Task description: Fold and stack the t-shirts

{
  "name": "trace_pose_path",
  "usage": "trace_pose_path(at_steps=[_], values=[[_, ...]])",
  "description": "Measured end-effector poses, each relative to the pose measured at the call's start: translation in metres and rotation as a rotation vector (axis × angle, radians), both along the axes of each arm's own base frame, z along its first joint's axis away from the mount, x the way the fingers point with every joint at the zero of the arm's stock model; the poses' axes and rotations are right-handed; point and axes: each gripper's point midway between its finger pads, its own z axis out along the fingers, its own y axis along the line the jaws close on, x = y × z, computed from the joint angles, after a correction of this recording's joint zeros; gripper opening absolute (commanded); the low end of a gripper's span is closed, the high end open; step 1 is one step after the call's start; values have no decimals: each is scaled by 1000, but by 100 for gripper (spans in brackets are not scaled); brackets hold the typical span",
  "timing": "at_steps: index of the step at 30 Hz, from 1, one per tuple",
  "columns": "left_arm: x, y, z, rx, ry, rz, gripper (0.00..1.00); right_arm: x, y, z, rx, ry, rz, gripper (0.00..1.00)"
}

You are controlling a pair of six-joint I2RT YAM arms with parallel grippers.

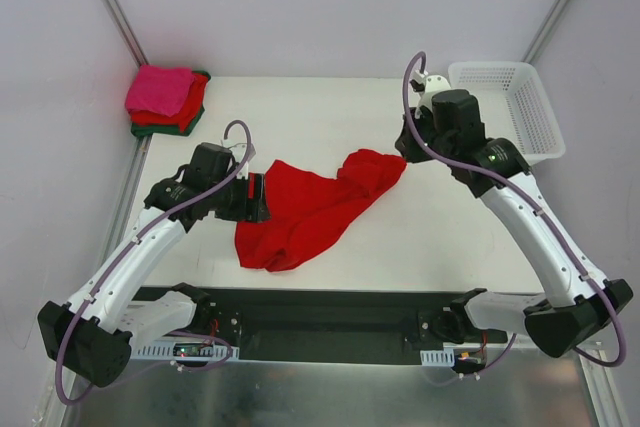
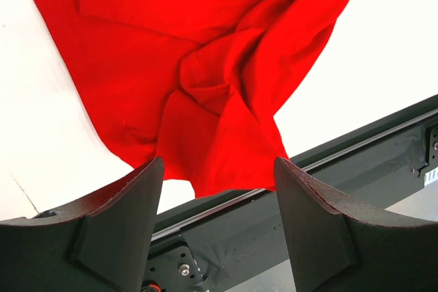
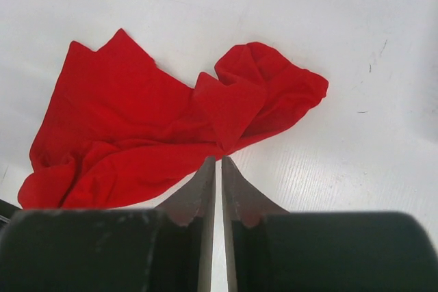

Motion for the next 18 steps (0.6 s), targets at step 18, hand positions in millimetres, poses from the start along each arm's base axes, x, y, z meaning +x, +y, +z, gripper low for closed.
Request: trace_pose_path(at_steps=[18], values=[[2,-1,2,-8,-10,3,65,27,61,-164,-301,327,112,70]])
